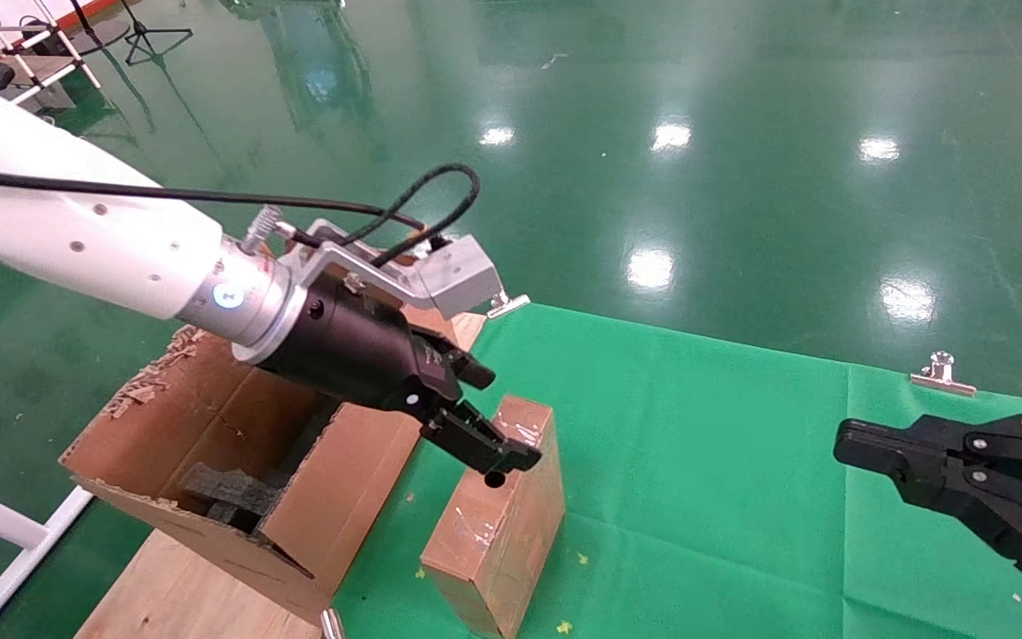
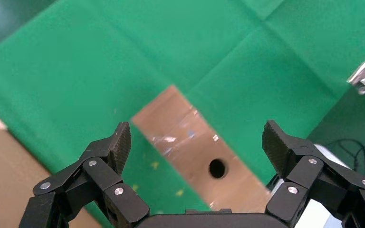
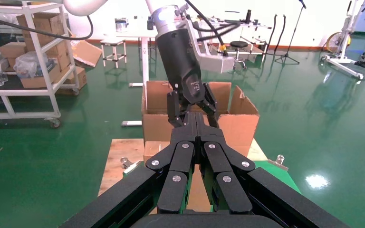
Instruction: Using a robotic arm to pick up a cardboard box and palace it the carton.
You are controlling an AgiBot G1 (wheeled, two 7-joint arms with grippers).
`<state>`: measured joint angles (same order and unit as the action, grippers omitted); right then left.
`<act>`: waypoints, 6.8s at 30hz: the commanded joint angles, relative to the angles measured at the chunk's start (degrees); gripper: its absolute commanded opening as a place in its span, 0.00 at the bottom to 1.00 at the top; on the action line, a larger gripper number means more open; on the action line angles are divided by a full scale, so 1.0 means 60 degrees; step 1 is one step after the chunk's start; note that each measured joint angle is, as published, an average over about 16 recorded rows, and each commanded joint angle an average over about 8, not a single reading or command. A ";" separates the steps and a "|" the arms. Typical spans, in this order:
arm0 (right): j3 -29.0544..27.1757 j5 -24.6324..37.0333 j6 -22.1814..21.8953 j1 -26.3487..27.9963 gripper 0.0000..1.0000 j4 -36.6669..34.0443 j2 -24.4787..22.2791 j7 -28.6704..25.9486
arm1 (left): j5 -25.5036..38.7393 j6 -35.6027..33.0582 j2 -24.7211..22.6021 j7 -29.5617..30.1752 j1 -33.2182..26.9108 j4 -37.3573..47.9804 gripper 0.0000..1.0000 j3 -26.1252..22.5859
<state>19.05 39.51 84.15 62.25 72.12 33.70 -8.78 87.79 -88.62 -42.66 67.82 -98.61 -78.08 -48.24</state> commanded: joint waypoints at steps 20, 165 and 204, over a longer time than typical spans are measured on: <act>0.0002 -0.0002 -0.0001 0.0001 0.00 0.0000 -0.0001 0.0001 | 0.0616 0.0083 -0.0800 0.1502 -0.0763 -0.0011 1.00 -0.2199; 0.0013 -0.0011 -0.0009 0.0000 1.00 -0.0005 -0.0006 0.0008 | 0.2733 0.5367 -0.1518 -0.5644 -0.1105 1.3224 0.74 -0.2813; 0.0014 -0.0011 -0.0010 -0.0001 1.00 -0.0007 -0.0006 0.0010 | 0.1971 0.4521 -0.1080 -0.6242 -0.1721 1.2745 1.00 -0.2264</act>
<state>19.13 39.44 84.09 62.24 72.08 33.66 -8.73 99.19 -62.15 -48.83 30.35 -109.27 -1.75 -61.54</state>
